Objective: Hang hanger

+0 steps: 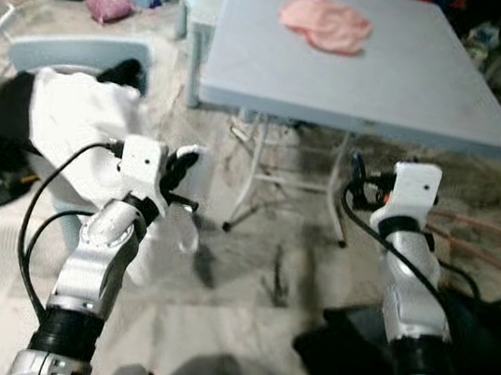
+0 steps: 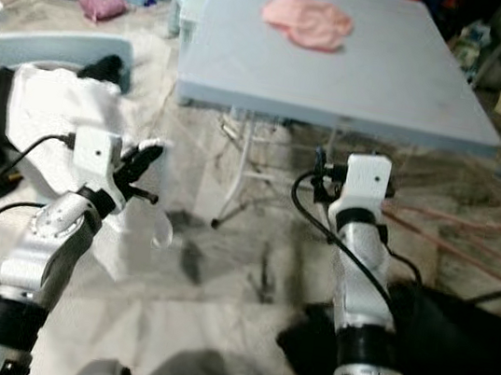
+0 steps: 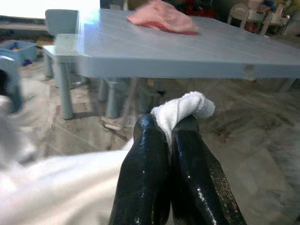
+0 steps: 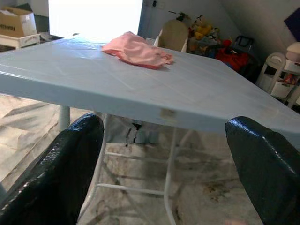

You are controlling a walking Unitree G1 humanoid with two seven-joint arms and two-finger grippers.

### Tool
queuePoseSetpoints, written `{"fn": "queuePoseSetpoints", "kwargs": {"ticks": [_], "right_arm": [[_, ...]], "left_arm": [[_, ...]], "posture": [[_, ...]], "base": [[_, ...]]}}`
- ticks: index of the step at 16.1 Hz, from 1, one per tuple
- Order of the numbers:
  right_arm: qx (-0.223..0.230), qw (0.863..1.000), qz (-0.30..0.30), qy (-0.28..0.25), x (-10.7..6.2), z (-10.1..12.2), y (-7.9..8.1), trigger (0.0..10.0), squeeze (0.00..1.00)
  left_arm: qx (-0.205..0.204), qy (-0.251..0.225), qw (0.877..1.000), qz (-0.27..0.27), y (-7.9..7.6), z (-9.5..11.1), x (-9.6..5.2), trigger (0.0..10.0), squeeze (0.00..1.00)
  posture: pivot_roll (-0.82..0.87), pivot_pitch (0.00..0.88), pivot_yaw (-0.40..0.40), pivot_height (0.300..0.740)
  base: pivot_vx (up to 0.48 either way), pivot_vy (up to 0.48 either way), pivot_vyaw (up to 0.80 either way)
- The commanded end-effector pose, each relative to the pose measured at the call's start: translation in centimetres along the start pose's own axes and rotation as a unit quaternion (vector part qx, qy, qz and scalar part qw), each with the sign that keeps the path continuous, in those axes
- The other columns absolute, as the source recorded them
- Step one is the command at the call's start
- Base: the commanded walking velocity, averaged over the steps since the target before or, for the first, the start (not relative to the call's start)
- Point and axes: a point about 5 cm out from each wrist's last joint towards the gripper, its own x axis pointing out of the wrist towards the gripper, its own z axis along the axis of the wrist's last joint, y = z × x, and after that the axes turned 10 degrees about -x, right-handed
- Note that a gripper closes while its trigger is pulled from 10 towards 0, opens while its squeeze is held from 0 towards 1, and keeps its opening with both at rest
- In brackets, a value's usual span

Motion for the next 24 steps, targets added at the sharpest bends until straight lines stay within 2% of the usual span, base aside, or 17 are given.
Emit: {"fn": "queuePoseSetpoints", "kwargs": {"ticks": [1,3,4,5,6,7,8,9,10,11,12,15,16,18,19,22,24], "right_arm": [[-0.006,1.0,-0.01,0.001,-0.1,-0.1,-0.6,10.0,0.0],[-0.007,1.0,-0.012,0.002,-0.1,-0.1,-0.6,10.0,0.0],[-0.008,1.0,-0.014,0.003,-0.2,-0.2,-0.7,10.0,0.0],[-0.01,1.0,-0.016,0.006,-0.3,-0.4,-0.8,10.0,0.0],[-0.011,1.0,-0.017,0.007,-0.2,-0.4,-0.8,10.0,0.0],[-0.016,1.0,-0.024,0.006,-0.1,-0.4,-1.0,10.0,0.0],[-0.019,0.999,-0.031,0.006,0.0,-0.4,-1.2,10.0,0.0],[-0.017,0.999,-0.033,0.006,0.1,-0.4,-1.2,10.0,0.0],[-0.018,0.999,-0.033,0.006,0.2,-0.4,-1.2,10.0,0.0],[-0.018,0.999,-0.033,0.007,0.2,-0.4,-1.1,10.0,0.0],[-0.02,0.999,-0.033,0.007,0.2,-0.5,-1.1,10.0,0.0],[-0.024,0.999,-0.031,0.01,0.3,-0.6,-0.9,10.0,0.0],[-0.025,0.999,-0.032,0.012,0.4,-0.7,-0.9,10.0,0.0],[-0.024,0.999,-0.037,0.012,0.4,-0.7,-0.8,10.0,0.0],[-0.026,0.999,-0.045,0.009,0.6,-0.5,-0.9,10.0,0.0],[-0.031,0.998,-0.053,0.007,0.6,-0.5,-1.3,10.0,0.0],[-0.031,0.998,-0.049,0.007,0.8,-0.4,-1.2,10.0,0.0]], "left_arm": [[0.006,-0.015,1.0,-0.017,-1.3,0.6,0.7,10.0,0.0],[0.034,-0.011,0.999,-0.017,-1.5,0.4,1.0,10.0,0.0],[0.089,0.004,0.996,-0.023,-1.2,0.3,1.2,10.0,0.0],[0.117,-0.007,0.993,-0.026,-0.4,1.3,1.6,10.0,0.0],[0.124,-0.017,0.992,-0.019,0.3,2.4,2.1,10.0,0.0],[0.152,-0.038,0.988,-0.011,1.2,4.5,2.9,10.0,0.0],[0.177,-0.054,0.983,-0.015,1.2,6.0,3.4,10.0,0.0],[0.164,-0.077,0.983,-0.032,0.2,8.1,4.0,10.0,0.0],[0.102,-0.136,0.983,-0.069,-2.6,11.8,4.6,10.0,0.0],[0.089,-0.159,0.98,-0.085,-3.8,13.0,4.7,10.0,0.0],[0.067,-0.193,0.973,-0.11,-5.8,14.8,4.8,10.0,0.0],[-0.02,-0.219,0.967,-0.128,-8.2,17.2,5.1,10.0,0.0],[-0.023,-0.217,0.966,-0.137,-8.3,17.5,5.0,10.0,0.0],[0.005,-0.183,0.975,-0.128,-6.5,16.0,5.0,10.0,0.0],[0.008,-0.141,0.983,-0.119,-4.5,14.3,4.8,10.0,0.0],[0.017,-0.068,0.991,-0.11,-1.6,10.8,3.2,10.0,0.0],[0.029,-0.011,0.998,-0.057,1.2,7.0,2.0,10.0,0.0]], "posture": [[0.0,0.057,-0.035,0.74],[0.0,0.057,-0.035,0.74],[0.0,0.057,-0.035,0.74],[0.0,0.056,-0.043,0.74],[0.0,0.052,-0.041,0.74],[0.0,0.051,-0.04,0.74],[0.0,0.049,-0.036,0.74],[0.01,0.047,-0.034,0.74],[0.01,0.043,-0.039,0.74],[0.01,0.043,-0.039,0.74],[0.02,0.039,-0.047,0.74],[0.02,0.032,-0.06,0.74],[0.02,0.028,-0.059,0.74],[0.02,0.031,-0.042,0.74],[0.01,0.054,-0.026,0.74],[0.02,0.053,-0.029,0.74],[0.02,0.06,-0.036,0.74]], "base": [[0.0,0.0,0.0],[0.0,0.0,0.0],[0.0,0.0,0.0],[0.0,0.0,0.0],[0.0,0.0,0.0],[0.0,0.0,0.0],[0.0,0.0,0.0],[0.0,0.0,0.0],[0.0,0.0,0.0],[0.0,0.0,0.0],[0.0,0.0,0.0],[0.0,0.0,0.0],[0.0,0.0,0.0],[0.0,0.0,0.0],[0.0,0.0,0.0],[0.0,0.0,0.0],[0.0,0.0,0.0]]}}
